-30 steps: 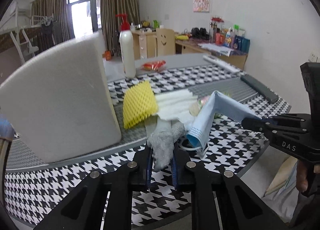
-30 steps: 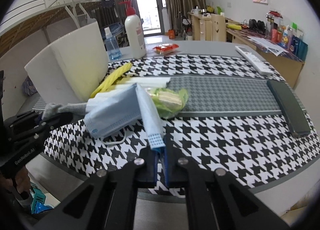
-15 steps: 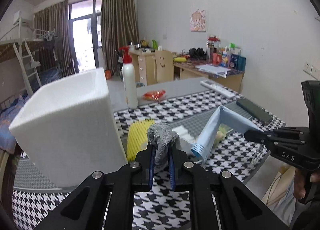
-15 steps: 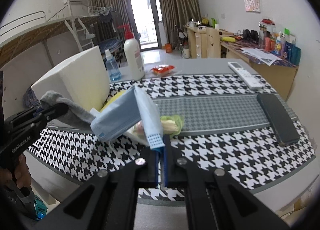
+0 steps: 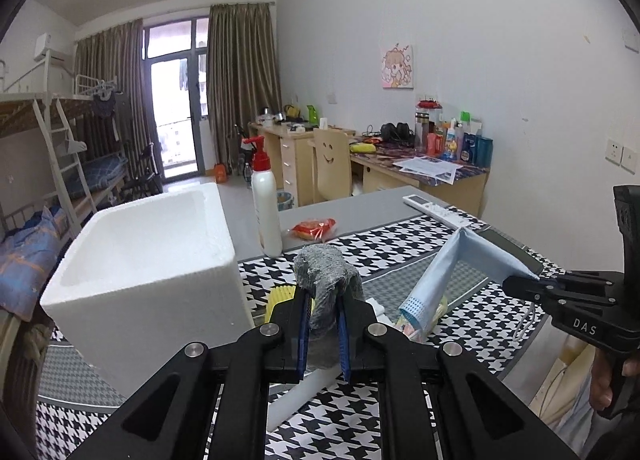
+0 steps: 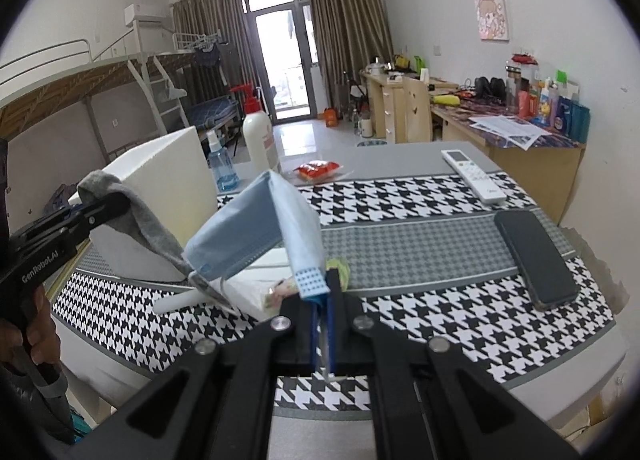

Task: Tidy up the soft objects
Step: 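Lift the grey sock with the left tool while the right tool lifts the blue mask, then carry the sock over the foam box with the left tool while the right tool carries the mask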

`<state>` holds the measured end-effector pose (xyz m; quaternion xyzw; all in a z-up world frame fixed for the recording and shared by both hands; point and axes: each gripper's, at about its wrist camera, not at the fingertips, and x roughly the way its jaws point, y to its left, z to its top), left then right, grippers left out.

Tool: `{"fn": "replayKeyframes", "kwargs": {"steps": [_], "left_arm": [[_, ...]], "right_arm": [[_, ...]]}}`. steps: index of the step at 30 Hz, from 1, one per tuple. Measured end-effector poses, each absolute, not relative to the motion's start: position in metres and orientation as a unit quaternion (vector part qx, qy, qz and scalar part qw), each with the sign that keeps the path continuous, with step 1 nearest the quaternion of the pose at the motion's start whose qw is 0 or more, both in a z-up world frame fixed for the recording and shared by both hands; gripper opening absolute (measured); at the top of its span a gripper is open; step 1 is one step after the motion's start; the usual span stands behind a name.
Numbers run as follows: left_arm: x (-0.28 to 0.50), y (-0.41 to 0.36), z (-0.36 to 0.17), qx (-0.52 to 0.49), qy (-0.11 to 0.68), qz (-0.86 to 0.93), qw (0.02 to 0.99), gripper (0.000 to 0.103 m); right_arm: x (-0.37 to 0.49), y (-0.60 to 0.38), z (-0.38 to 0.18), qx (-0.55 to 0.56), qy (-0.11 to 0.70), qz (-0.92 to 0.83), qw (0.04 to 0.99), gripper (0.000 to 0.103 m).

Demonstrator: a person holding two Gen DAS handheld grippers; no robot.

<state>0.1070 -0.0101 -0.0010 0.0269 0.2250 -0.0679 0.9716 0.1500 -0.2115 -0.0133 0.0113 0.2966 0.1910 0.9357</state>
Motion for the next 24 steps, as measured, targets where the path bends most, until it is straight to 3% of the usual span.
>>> {"fn": "replayKeyframes", "kwargs": {"steps": [24], "left_arm": [[0.108, 0.005, 0.048, 0.024, 0.188, -0.037, 0.981, 0.012]], "right_arm": [[0.159, -0.207, 0.018, 0.029, 0.265, 0.204, 0.942, 0.006]]}}
